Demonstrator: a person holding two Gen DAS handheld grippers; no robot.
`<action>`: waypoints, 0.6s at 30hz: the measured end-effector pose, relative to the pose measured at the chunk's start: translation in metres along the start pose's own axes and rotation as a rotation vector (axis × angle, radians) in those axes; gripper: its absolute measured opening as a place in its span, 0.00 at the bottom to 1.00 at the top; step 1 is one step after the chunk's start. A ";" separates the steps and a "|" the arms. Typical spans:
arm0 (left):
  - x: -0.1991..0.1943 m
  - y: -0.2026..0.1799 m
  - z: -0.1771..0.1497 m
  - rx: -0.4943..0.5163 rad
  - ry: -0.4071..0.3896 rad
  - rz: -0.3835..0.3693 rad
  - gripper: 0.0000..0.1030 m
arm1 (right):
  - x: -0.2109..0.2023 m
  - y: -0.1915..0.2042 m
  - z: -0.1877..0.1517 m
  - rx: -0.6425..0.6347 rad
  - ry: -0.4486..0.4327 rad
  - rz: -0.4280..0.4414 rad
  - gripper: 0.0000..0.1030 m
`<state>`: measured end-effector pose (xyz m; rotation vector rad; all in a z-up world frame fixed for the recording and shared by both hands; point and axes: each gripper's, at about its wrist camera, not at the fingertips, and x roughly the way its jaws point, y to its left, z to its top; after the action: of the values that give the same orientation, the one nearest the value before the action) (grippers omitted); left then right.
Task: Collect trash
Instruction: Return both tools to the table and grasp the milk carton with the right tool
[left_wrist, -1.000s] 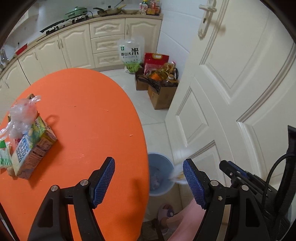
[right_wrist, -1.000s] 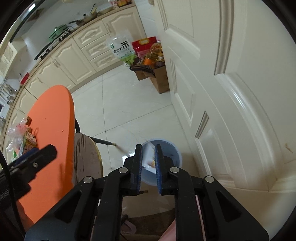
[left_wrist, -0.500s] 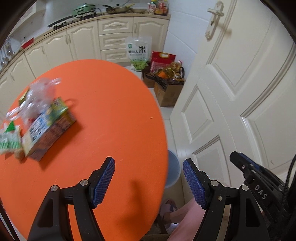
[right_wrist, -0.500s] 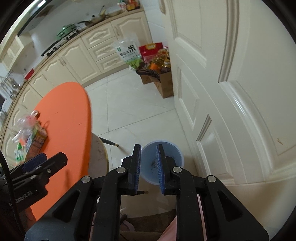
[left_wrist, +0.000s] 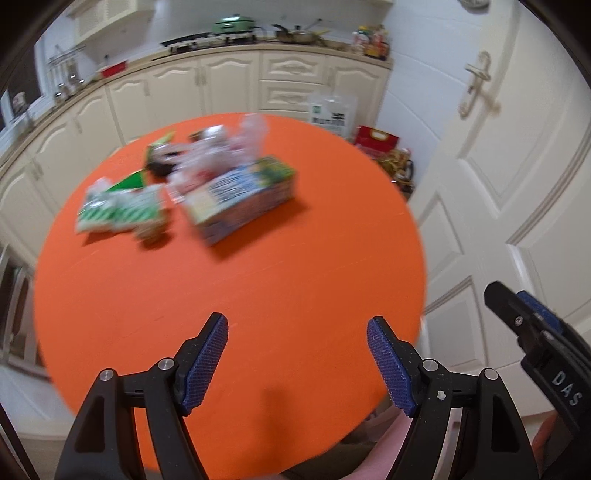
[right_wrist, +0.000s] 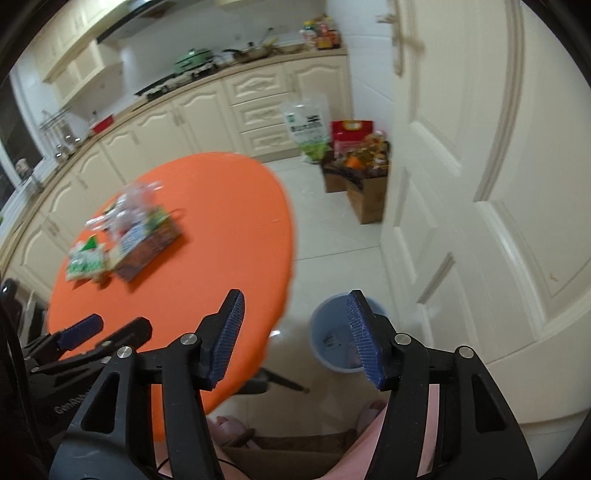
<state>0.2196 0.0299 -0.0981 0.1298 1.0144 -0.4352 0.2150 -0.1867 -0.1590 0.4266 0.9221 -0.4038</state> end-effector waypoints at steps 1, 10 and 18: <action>-0.008 0.010 -0.006 -0.011 -0.008 0.016 0.71 | -0.002 0.011 -0.003 -0.015 -0.006 0.008 0.66; -0.051 0.071 -0.031 -0.129 -0.059 0.104 0.78 | -0.004 0.086 -0.014 -0.124 -0.002 0.089 0.82; -0.048 0.123 -0.021 -0.239 -0.058 0.148 0.78 | 0.025 0.132 0.000 -0.160 0.056 0.146 0.87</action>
<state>0.2319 0.1618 -0.0804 -0.0218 0.9845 -0.1798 0.2950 -0.0790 -0.1559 0.3577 0.9637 -0.1846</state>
